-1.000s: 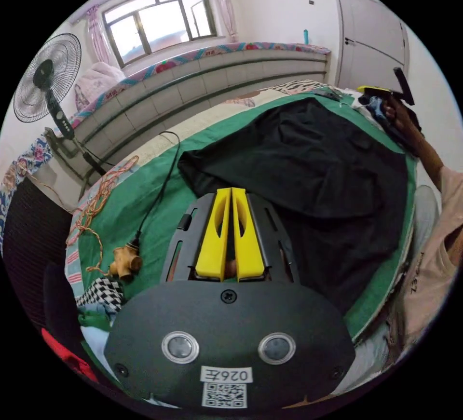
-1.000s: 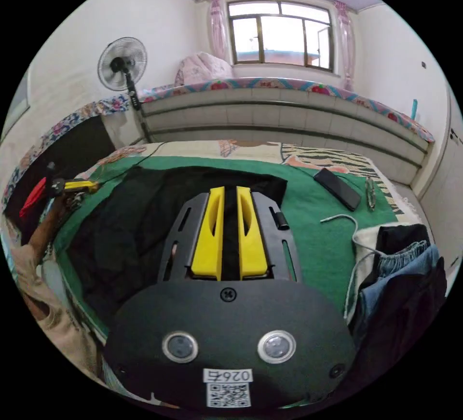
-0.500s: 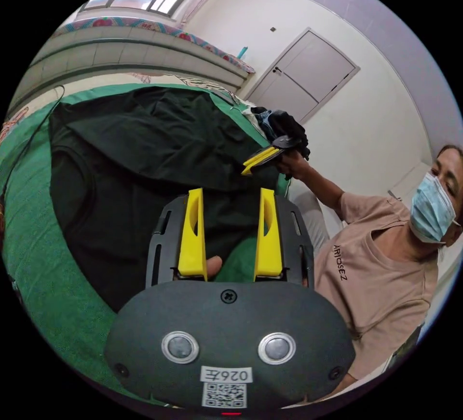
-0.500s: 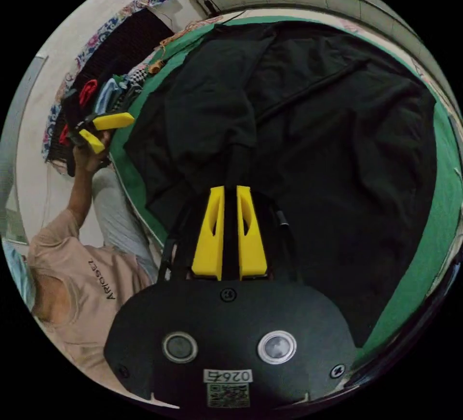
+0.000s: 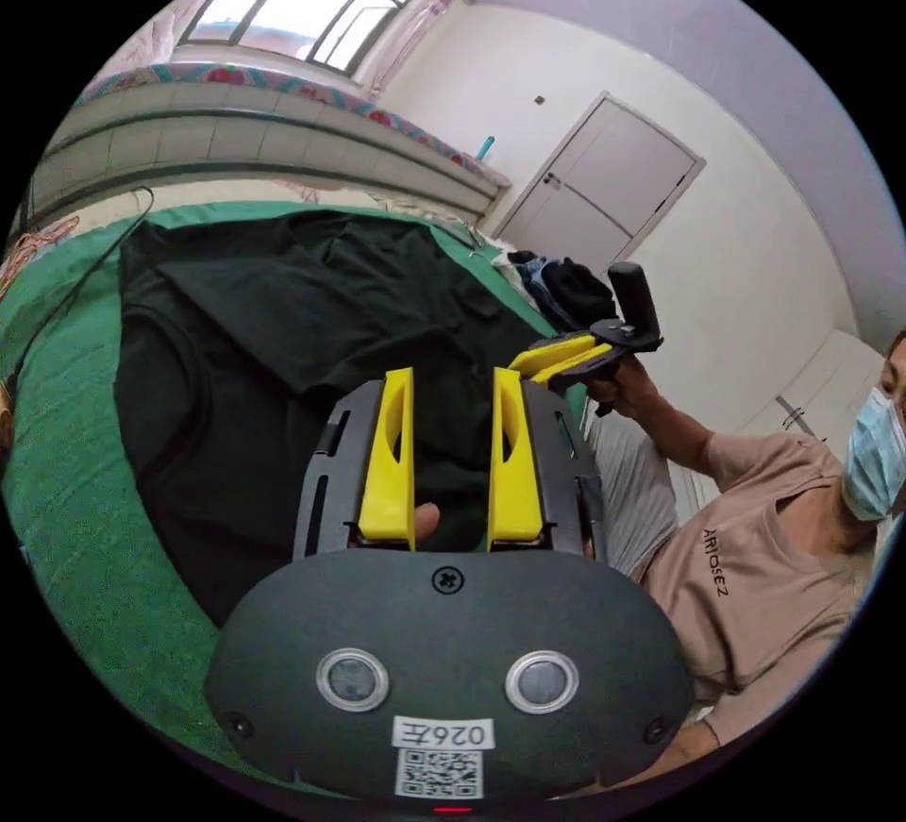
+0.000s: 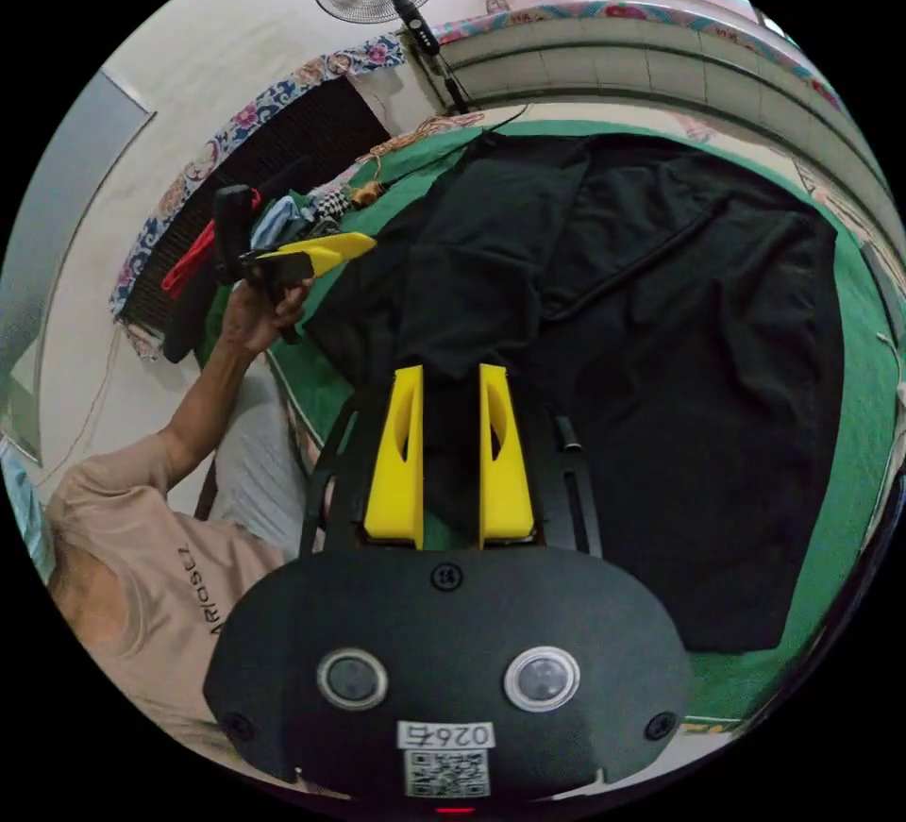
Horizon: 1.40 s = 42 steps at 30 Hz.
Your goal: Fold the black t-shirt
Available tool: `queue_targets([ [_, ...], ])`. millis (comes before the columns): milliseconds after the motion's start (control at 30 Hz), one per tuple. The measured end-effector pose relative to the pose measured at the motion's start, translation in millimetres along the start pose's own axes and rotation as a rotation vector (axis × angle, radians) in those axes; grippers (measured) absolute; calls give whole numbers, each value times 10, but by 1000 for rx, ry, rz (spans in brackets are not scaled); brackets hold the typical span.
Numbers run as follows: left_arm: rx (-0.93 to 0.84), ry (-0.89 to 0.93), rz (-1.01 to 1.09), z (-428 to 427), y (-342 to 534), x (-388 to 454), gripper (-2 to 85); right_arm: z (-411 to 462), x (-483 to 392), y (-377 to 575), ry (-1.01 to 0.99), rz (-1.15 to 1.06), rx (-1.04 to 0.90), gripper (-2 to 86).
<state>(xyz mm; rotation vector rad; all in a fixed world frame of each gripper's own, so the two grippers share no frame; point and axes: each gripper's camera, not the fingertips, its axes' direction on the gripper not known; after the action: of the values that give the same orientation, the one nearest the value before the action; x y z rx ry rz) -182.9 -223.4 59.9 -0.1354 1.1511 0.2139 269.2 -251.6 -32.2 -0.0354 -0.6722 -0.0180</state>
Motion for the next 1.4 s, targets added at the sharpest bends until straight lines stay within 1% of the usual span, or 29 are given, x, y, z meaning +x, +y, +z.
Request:
queue_targets([
  [33, -48, 6, -15, 90, 3, -14, 110, 303, -37, -50, -82, -30, -163, 66],
  [67, -113, 17, -40, 218, 20, -16, 95, 422, -67, -44, -141, -44, -221, 64],
  [133, -106, 32, -15, 252, 38, 87, 64, 359, -200, 43, -154, -87, -173, 51],
  [167, -65, 40, 26, 217, 29, 191, 63, 322, -224, 53, -166, -105, -173, 46],
  [267, 31, 21, 109, 205, -47, 402, 64, 50, -166, 24, -233, -77, -45, 23],
  [300, 11, 24, 125, 293, -100, 444, 65, -46, -93, -55, -232, -51, 18, 21],
  [333, -20, 34, 133, 365, -131, 458, 65, -101, -16, -178, -196, -33, 68, 23],
  [400, -199, 73, 136, 725, -202, 485, 65, -88, 104, -434, -107, -9, 101, 30],
  [500, -377, 31, 148, 1100, -175, 569, 55, 107, 354, -944, -14, 37, 109, 48],
  [633, -376, 15, 196, 1189, -225, 703, 23, 498, 722, -1595, 42, 152, 137, 70],
  [700, -383, 46, 192, 1282, -246, 706, 3, 690, 861, -1800, 51, 208, 143, 98],
  [767, -370, 88, 165, 1342, -246, 671, -3, 918, 974, -1966, 36, 244, 97, 108],
  [800, -360, 121, 139, 1365, -247, 638, -5, 1037, 996, -2051, 20, 221, 48, 46],
  [833, -356, 138, 128, 1375, -248, 625, -5, 1040, 986, -2087, 57, 215, 78, 9],
  [900, -342, 172, 98, 1410, -259, 615, -7, 956, 973, -2107, 104, 213, 157, -7],
  [967, -333, 149, 102, 1434, -271, 660, -8, 901, 1003, -2139, 118, 211, 196, -11],
  [1033, -330, 132, 111, 1467, -286, 712, -9, 954, 1098, -2200, 157, 227, 149, -9],
  [1067, -334, 129, 116, 1493, -298, 740, -9, 985, 1123, -2211, 157, 227, 125, -8],
  [1100, -339, 136, 118, 1516, -313, 761, -9, 1051, 1171, -2221, 127, 225, 59, 1],
  [1200, -348, 181, 126, 1526, -343, 809, -10, 882, 1145, -2021, 87, 216, 96, 38],
  [1233, -347, 200, 132, 1518, -350, 821, -10, 783, 1070, -1898, 93, 175, 99, 49],
  [1300, -338, 308, 160, 1478, -383, 874, -10, 651, 890, -1645, 90, 96, 107, 62],
  [1400, -260, 306, 156, 1353, -420, 916, -10, 575, 498, -1073, 49, -51, 68, 61],
])
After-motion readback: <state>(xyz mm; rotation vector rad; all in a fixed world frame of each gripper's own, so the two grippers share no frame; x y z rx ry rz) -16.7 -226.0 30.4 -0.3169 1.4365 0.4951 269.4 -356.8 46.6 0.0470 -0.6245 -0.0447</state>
